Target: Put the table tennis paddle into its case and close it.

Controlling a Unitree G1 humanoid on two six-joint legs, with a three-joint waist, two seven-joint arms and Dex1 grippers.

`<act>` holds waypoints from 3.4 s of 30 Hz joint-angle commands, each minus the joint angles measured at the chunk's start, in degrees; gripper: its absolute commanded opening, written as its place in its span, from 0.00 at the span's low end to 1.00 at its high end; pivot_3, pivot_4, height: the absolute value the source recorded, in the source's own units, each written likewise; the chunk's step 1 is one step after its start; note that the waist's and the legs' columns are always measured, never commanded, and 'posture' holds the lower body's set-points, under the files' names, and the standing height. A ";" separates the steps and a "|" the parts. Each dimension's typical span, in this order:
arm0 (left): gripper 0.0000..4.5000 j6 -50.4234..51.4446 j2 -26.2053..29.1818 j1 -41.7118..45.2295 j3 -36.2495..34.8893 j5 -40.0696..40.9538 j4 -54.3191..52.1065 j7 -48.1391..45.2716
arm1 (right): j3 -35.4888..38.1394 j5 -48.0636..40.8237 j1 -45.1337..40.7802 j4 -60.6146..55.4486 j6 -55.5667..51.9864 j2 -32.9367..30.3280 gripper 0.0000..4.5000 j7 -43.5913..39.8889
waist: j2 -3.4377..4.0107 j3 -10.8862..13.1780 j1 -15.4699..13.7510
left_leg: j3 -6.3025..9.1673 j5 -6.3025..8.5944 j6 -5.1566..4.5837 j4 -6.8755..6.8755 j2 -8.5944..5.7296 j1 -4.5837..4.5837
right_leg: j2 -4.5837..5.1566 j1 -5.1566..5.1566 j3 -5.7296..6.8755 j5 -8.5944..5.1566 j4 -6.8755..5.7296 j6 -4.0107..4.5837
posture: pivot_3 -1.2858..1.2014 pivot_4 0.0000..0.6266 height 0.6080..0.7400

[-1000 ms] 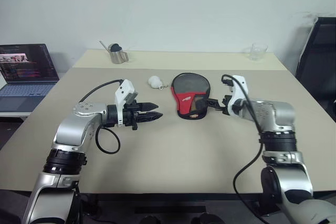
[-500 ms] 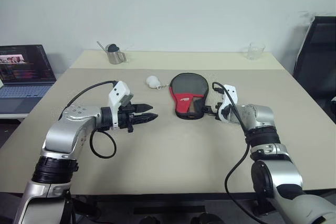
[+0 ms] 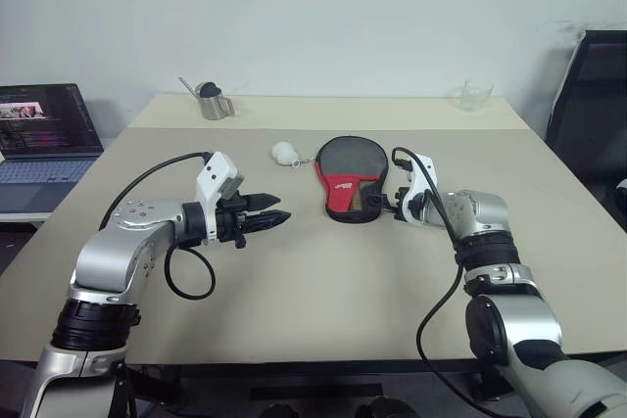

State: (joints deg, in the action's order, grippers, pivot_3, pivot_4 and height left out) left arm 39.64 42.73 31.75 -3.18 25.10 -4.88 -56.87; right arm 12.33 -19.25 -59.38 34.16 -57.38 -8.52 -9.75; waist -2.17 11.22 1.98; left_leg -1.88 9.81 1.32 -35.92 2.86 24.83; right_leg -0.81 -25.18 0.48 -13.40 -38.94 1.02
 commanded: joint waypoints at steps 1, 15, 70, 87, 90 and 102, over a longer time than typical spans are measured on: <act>0.47 -0.28 0.87 0.24 -1.70 1.08 -2.66 0.55 | -0.42 -0.19 -2.13 0.37 1.25 0.81 1.00 -0.57 | 0.00 0.00 -0.01 | 0.00 0.00 0.00 0.00 0.00 0.00 | 0.00 0.00 0.00 0.00 0.00 0.00 | 0.52 0.24 1.00; 0.47 0.51 1.13 -1.98 -2.66 2.38 -5.44 2.80 | 0.09 0.40 -4.48 9.14 6.58 0.73 1.00 -1.08 | 0.00 0.00 -0.06 | 0.00 0.00 0.00 0.00 0.00 0.00 | 0.01 0.00 0.00 0.00 0.02 0.00 | 0.52 0.24 1.00; 0.48 -0.57 2.29 0.70 1.13 1.90 -7.20 1.50 | -10.92 -4.86 12.13 -27.09 -21.80 -6.52 0.01 -9.45 | 0.00 0.00 -0.17 | 0.01 0.01 0.00 0.19 0.00 0.03 | 0.01 -0.02 0.02 -0.02 0.22 0.01 | 0.52 0.24 1.00; 0.48 -5.41 0.53 8.69 7.62 -1.66 2.82 -6.02 | -15.87 -18.00 31.66 -57.65 -35.12 -15.71 0.01 -13.01 | -0.02 -0.01 -0.28 | 0.04 0.03 0.00 0.19 -0.02 0.02 | 0.01 0.03 0.08 -0.04 0.29 0.03 | 0.52 0.24 1.00; 0.48 -6.36 -0.20 10.01 8.77 -2.35 4.56 -7.19 | -16.27 -21.75 34.21 -61.03 -35.12 -18.08 0.01 -13.05 | -0.02 -0.01 -0.28 | 0.05 0.03 0.00 0.20 -0.02 0.03 | 0.01 0.04 0.09 -0.04 0.34 0.03 | 0.52 0.24 1.00; 0.48 -8.77 -2.19 12.60 10.17 -4.36 8.42 -9.73 | -15.47 -29.84 41.10 -68.71 -35.12 -22.95 0.01 -11.53 | -0.03 -0.02 -0.29 | 0.06 0.06 -0.02 0.19 -0.04 0.04 | 0.00 0.06 0.09 -0.05 0.38 0.02 | 0.52 0.24 1.00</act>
State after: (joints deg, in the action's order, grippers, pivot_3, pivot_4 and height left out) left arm 32.01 40.38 42.91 7.52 20.94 4.08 -65.97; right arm -1.35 -45.88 -19.96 -32.69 -90.11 -30.67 -20.34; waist -2.20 11.20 1.69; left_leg -1.82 9.87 1.30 -35.73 2.82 24.87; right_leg -0.81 -25.11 0.58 -13.45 -38.55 1.04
